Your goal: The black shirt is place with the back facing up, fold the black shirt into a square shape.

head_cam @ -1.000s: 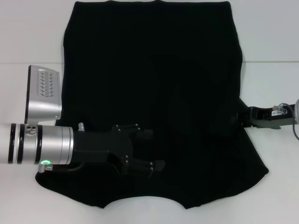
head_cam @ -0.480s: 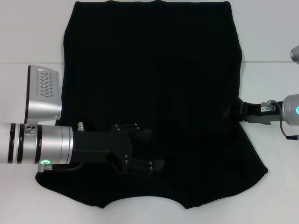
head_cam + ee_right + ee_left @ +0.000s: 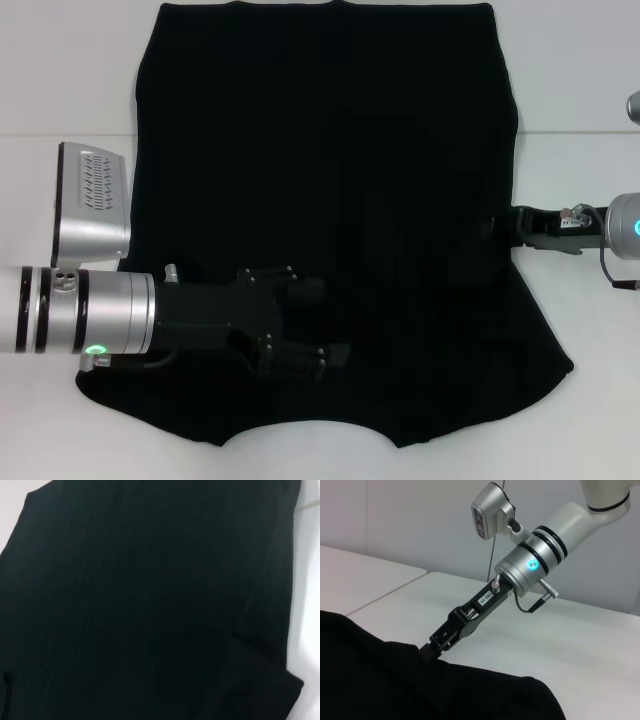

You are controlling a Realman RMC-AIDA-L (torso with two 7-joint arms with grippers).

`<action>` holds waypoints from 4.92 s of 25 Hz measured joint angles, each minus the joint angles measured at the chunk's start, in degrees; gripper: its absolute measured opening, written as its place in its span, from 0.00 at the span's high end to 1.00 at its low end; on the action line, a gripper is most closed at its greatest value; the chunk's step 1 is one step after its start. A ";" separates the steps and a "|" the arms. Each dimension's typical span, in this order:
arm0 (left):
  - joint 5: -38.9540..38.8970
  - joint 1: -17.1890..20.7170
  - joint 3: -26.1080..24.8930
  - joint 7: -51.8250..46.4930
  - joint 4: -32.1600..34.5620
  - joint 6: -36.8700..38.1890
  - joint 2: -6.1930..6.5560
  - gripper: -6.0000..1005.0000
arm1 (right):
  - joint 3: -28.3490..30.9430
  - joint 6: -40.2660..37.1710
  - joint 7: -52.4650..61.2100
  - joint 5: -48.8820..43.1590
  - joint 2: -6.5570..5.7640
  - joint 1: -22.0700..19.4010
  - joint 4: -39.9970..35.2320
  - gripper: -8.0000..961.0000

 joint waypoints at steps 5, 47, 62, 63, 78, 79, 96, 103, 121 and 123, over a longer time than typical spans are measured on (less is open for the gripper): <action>0.00 0.00 0.00 0.00 -0.06 -0.02 0.00 0.07 | -0.09 1.05 -0.04 0.00 0.09 0.11 0.05 0.53; -0.01 -0.32 0.09 -0.07 0.00 -0.11 0.00 0.07 | -0.88 0.58 -2.88 -0.31 0.93 4.59 0.33 0.98; -0.15 -0.01 0.09 -0.35 -0.19 -0.10 -0.02 0.07 | -2.79 1.54 -3.02 -0.26 2.24 6.63 0.49 0.98; -0.17 0.05 0.09 -0.36 -0.17 -0.10 -0.04 0.07 | -2.80 1.59 -3.02 -0.19 2.27 6.63 0.50 0.98; -0.12 0.01 -0.09 -0.36 -0.08 -0.62 -0.01 0.07 | -2.35 2.19 -4.16 -0.01 2.56 7.79 -0.18 0.61; -0.12 0.04 -0.09 -0.35 -0.09 -0.71 -0.01 0.08 | -2.30 2.18 -3.98 0.00 2.31 7.64 -0.18 0.59; -0.12 6.19 -10.04 -10.28 8.96 9.44 1.70 0.10 | 0.09 -12.17 -32.71 18.41 1.80 -1.18 -1.40 0.44; 4.48 12.79 -16.32 -11.38 15.84 9.65 1.58 0.11 | -0.31 -15.95 -40.48 19.73 2.91 -1.75 -1.11 0.44; 15.91 13.77 -20.15 -22.95 16.42 1.41 1.54 0.14 | -0.31 -15.66 -40.10 19.92 3.86 -0.81 -0.91 0.44; 16.48 13.62 -19.80 -23.37 16.30 1.25 1.48 0.14 | -0.16 -15.66 -40.10 19.93 3.87 -0.82 -0.91 0.44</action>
